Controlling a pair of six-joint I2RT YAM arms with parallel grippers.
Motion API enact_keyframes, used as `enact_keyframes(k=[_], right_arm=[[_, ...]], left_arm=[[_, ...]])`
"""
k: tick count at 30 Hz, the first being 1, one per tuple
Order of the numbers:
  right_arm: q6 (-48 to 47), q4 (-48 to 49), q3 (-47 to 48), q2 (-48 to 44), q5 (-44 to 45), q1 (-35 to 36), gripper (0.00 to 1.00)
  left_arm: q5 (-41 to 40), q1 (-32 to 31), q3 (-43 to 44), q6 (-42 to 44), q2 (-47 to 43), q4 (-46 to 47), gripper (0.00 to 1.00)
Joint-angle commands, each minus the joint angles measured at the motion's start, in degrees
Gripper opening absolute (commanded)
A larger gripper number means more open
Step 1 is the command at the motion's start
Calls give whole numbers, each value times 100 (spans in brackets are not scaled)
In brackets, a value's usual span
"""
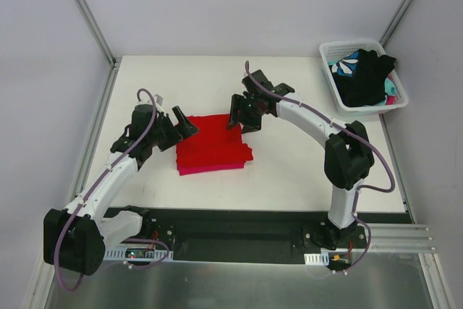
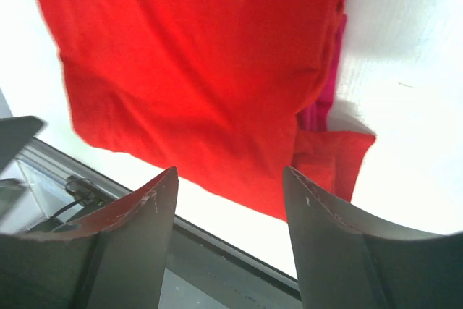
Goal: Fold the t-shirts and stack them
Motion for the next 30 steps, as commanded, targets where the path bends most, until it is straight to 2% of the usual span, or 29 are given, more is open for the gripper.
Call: enact_keyframes(k=[1, 2, 3, 5, 6, 8, 9, 21, 30], right_arm=[[-66, -319, 385, -387, 55, 104, 59], [-49, -266, 368, -396, 46, 113, 56], [-23, -222, 298, -413, 29, 131, 45], [48, -82, 192, -405, 2, 148, 30], [109, -20, 131, -405, -41, 157, 16], [171, 146, -62, -396, -68, 166, 3], [188, 191, -115, -387, -111, 183, 1], [470, 824, -968, -247, -244, 420, 1], [470, 1070, -1487, -62, -148, 561, 1]], left_arm=[[217, -229, 229, -116, 238, 105, 95], [235, -256, 203, -151, 274, 175, 95], [252, -273, 159, -247, 300, 385, 95], [252, -352, 27, -353, 432, 553, 95], [252, -379, -25, -441, 476, 711, 94], [243, -440, -166, -581, 590, 896, 94], [209, -458, -210, -608, 617, 949, 94], [156, -493, -650, -872, 1012, 1441, 92], [-46, -502, -1089, -837, 679, 1389, 92]])
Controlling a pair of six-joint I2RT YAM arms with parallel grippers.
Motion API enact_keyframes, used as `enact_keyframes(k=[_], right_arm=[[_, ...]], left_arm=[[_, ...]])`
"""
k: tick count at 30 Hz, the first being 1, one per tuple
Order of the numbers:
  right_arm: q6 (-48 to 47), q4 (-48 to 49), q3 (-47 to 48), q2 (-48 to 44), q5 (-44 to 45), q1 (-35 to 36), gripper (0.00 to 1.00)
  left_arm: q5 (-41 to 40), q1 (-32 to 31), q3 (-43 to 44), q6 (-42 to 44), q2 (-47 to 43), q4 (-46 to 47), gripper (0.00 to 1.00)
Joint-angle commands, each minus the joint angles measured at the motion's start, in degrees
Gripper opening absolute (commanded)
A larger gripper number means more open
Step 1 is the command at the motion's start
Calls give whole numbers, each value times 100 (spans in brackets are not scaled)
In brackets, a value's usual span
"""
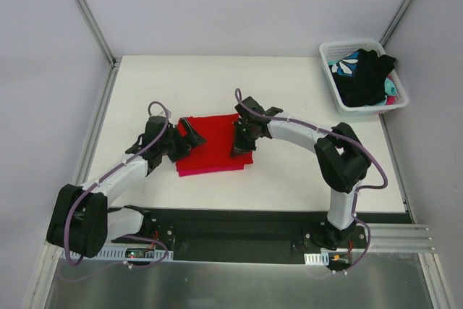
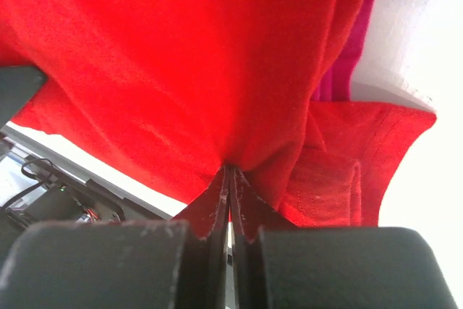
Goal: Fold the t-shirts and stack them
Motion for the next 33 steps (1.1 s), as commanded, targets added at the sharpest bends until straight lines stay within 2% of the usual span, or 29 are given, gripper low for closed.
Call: enact_keyframes(k=[1, 10, 11, 13, 14, 15, 17, 19, 20, 22, 23, 25, 26, 32, 33], right_arm=[[35, 78, -167, 12, 19, 28, 1], [-18, -62, -255, -101, 151, 19, 1], [-53, -98, -246, -145, 168, 28, 1], [-97, -316, -185, -373, 300, 19, 1], [-175, -440, -150, -479, 396, 19, 1], [-228, -589, -19, -593, 702, 19, 1], [-316, -1177, 122, -988, 1142, -51, 1], [-404, -1659, 255, -1487, 1783, -130, 6], [-422, -1828, 272, -1699, 2203, -235, 16], [-457, -2266, 229, -2060, 2601, -384, 23], [-466, -2408, 202, -2445, 2977, -568, 34], [-536, -2820, 106, -2816, 3366, -744, 38], [-545, -2944, 62, -3140, 3716, -946, 47], [-747, -3674, -263, -4240, 4448, -1816, 49], [-782, -3753, -264, -4433, 4527, -1905, 48]], left_arm=[[-186, -56, -184, 9, -309, -101, 92], [-467, -56, -124, 184, -564, -410, 92], [-468, -56, -53, 246, -591, -653, 91], [-607, -275, 350, 334, -687, -866, 90], [-956, -467, 552, 465, -670, -1128, 90], [-1143, -643, 1050, 527, -635, -1278, 90], [-1494, -1153, 1518, 624, -372, -1568, 90], [-1627, -1373, 1915, 589, -135, -1666, 90], [-1689, -1418, 1986, 528, -73, -1658, 90], [-1759, -1619, 2205, 466, 146, -1658, 90], [-1786, -1699, 2284, 449, 252, -1658, 90], [-1926, -1874, 2522, 387, 559, -1658, 89], [-2022, -2119, 2618, 335, 673, -1658, 89], [-2787, -2990, 3566, -52, 2017, -1937, 87], [-2971, -3270, 4038, -96, 2489, -2139, 86]])
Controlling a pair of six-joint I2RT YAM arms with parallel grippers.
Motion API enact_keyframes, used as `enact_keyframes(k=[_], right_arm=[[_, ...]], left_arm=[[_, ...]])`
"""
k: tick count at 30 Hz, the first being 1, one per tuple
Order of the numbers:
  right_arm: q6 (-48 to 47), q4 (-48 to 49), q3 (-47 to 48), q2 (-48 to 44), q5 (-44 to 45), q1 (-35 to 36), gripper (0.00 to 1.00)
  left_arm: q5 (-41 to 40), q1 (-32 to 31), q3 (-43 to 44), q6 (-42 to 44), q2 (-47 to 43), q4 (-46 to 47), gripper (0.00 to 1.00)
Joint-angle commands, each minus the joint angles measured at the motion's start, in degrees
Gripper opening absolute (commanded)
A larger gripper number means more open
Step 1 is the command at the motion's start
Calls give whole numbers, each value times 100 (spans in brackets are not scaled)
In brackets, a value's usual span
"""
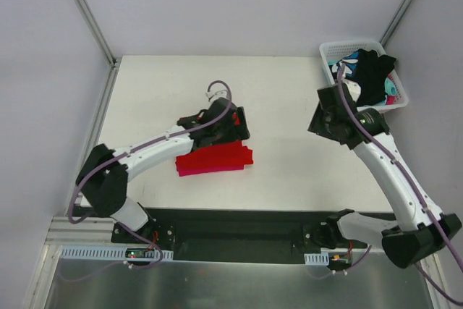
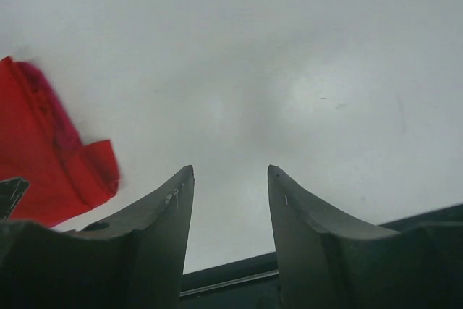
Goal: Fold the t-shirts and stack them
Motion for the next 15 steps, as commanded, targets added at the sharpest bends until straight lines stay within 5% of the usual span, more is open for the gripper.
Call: enact_keyframes(k=[1, 9, 15], right_arm=[[-234, -1091, -165, -618, 923, -467, 48], [-497, -1269, -534, -1076, 1048, -933, 34], [-550, -1199, -684, -1164, 871, -995, 33]], left_arm=[[-965, -702, 1268, -345, 1142, -706, 86], [-1503, -1239, 3062, -706, 2742, -2034, 73], [-1494, -1300, 3064, -882, 3104, -2150, 63]])
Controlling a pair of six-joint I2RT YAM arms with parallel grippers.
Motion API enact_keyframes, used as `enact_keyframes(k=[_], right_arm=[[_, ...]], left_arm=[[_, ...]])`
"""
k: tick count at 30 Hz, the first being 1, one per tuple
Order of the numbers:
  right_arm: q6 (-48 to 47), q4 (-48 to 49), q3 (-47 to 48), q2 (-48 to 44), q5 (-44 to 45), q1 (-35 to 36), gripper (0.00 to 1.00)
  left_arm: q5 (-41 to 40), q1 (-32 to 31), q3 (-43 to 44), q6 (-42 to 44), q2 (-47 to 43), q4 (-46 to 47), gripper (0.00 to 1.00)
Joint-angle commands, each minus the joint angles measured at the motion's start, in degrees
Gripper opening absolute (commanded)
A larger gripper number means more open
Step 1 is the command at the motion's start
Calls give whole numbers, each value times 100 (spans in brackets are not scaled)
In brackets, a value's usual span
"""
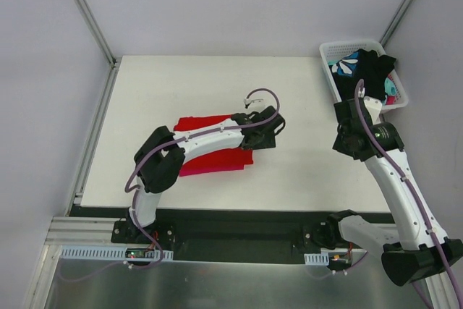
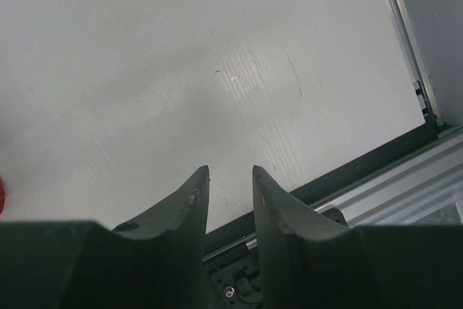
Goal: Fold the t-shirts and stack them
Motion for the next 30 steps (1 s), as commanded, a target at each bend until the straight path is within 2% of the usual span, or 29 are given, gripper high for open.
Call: enact_keyframes(k=[1, 14, 21, 30], right_arm=[[-170, -97, -46, -152, -9, -49, 33], [-205, -53, -98, -187, -238, -84, 32], [-161, 61, -274, -187, -361, -84, 31], [-196, 149, -274, -170, -633, -84, 29]], left_arm=[[-310, -48, 104, -300, 188, -504, 62], [-397, -189, -835, -925, 110, -583, 61], [-643, -145, -2004, -1083, -714, -583, 61], [-644, 751, -3060, -1128, -1525, -487, 62]])
